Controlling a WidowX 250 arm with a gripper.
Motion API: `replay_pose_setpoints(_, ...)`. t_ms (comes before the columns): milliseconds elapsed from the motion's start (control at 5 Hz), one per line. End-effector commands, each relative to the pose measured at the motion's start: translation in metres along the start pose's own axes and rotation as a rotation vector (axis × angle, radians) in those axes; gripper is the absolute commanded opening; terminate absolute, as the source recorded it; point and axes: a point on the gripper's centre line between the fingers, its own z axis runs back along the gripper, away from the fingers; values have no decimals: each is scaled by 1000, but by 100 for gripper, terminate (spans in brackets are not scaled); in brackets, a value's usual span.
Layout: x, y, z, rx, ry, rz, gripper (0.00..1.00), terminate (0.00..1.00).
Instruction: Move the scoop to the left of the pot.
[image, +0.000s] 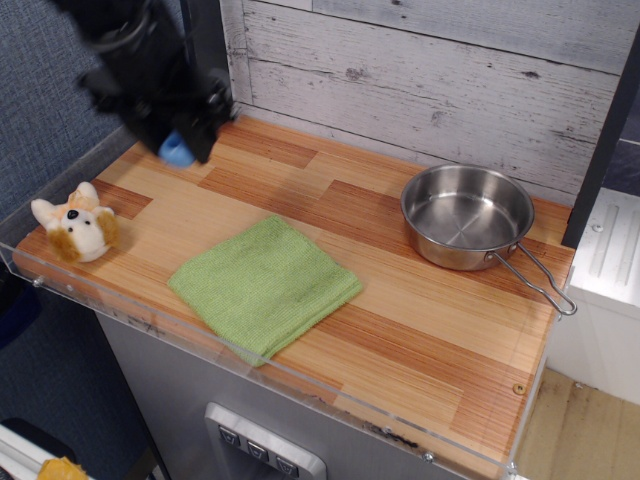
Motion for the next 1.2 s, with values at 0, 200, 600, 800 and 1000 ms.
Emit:
replay_pose_setpoints(0,46,-48,1,-36,-88,-90,0,0)
replay_pose_setpoints(200,49,-66,-21,-43,-59,-121,0,0)
replay_pose_setpoints(600,35,-86,-66,-57,29,-174,0,0)
replay_pose_setpoints(800,33,-92,-81,-57,56,-202,0,0)
replay_pose_setpoints(1000,35,-94,-92,-70,67,-204,0,0)
